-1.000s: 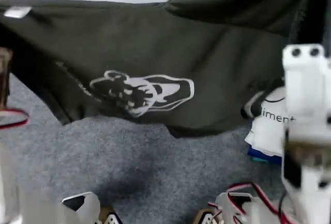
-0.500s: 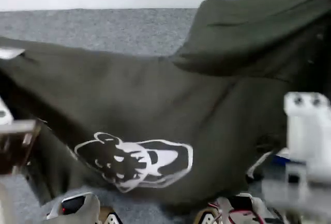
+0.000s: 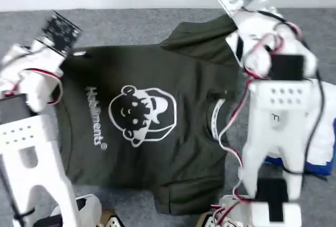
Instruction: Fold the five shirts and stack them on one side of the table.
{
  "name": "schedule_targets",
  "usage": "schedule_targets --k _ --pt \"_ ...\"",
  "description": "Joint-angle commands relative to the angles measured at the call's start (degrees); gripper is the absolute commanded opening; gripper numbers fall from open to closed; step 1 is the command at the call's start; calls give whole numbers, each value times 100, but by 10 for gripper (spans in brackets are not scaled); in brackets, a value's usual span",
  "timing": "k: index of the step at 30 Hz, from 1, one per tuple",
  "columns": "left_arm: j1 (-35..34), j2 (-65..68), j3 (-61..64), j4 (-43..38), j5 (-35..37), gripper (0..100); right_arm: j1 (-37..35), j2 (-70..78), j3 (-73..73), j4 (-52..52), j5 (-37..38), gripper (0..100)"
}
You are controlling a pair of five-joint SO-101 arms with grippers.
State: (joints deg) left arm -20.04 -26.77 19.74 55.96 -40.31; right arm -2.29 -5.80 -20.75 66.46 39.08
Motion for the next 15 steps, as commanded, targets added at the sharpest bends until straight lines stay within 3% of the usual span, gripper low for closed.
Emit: schedule_targets --k 1,5,15 --pt "53 369 813 -2110 -62 5 -84 453 -18 -998 -97 10" --pt "88 1503 330 -2848 -62 5 -163 971 -18 -2202 -97 10" --pt "149 4387 -3020 -2875 -53 5 -330 1991 -26 -5147 26 10"
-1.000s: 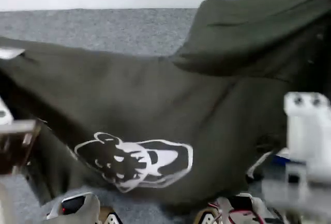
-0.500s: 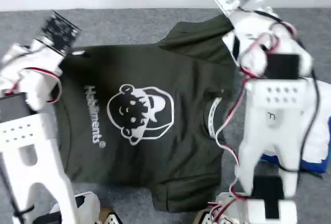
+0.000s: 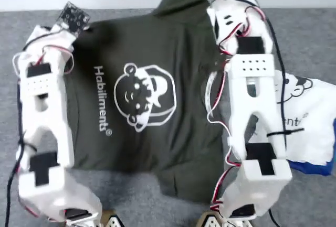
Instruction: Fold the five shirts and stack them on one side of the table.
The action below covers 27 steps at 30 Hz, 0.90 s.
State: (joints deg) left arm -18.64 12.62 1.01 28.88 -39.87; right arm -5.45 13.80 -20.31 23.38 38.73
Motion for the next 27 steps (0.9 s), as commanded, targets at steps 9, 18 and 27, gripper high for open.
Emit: schedule_targets --k 9,18,27 --pt "202 1415 -3433 1301 -105 5 -171 558 -70 -1552 897 10" --pt "343 1415 -4013 4149 -141 5 -163 84 -70 1042 888 10" --pt "290 1398 -4031 6462 -1459 5 -163 -875 -70 3662 879 10"
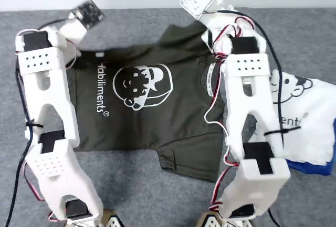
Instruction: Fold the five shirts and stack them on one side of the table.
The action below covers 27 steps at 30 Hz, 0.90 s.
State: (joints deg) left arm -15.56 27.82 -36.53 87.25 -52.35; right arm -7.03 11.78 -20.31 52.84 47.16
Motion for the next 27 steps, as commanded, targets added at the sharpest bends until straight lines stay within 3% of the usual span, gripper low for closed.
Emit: schedule_targets --k 1,5,14,19,27 --pt "-26 -123 -277 800 -237 5 -13 -778 -70 1024 35 10" --pt "-9 -123 -251 1336 -255 5 -101 -1156 -70 2237 -176 12" --pt "-290 -114 127 1327 -237 5 -725 -1578 -35 4620 -1240 13" --pt "-387 -123 1209 1336 -404 5 -813 -1648 193 4998 -1600 11" --pt "-589 -123 1947 1327 -413 6 -1024 -2536 2057 4919 -1679 11"
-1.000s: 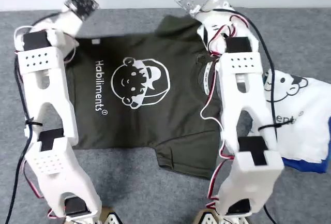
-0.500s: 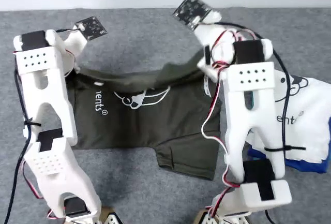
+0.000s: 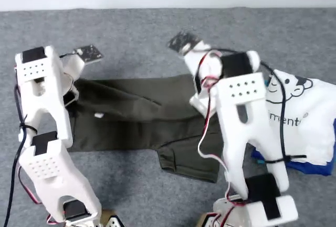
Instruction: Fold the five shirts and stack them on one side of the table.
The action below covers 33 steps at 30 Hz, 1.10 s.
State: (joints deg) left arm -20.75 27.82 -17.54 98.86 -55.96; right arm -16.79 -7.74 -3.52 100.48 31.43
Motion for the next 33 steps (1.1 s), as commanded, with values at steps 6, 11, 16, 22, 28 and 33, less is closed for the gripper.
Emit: schedule_targets --k 6,11,16,22,28,33 --pt "-105 -141 84 176 -26 41 -84 -1130 1108 -66 -220 24" --pt "-264 -1064 646 176 -70 92 -31 -1569 1125 233 -466 182" --pt "-501 -2787 1921 158 -765 109 57 -2026 1125 224 -598 250" --pt "-563 -3648 2334 -431 -378 98 75 -2009 1160 -356 -730 247" --pt "-149 -2787 2440 -1530 1073 7 31 -1499 1125 -1270 -1275 37" --pt "105 -1644 2431 -1556 1512 5 -31 -1376 1134 -840 -1319 23"
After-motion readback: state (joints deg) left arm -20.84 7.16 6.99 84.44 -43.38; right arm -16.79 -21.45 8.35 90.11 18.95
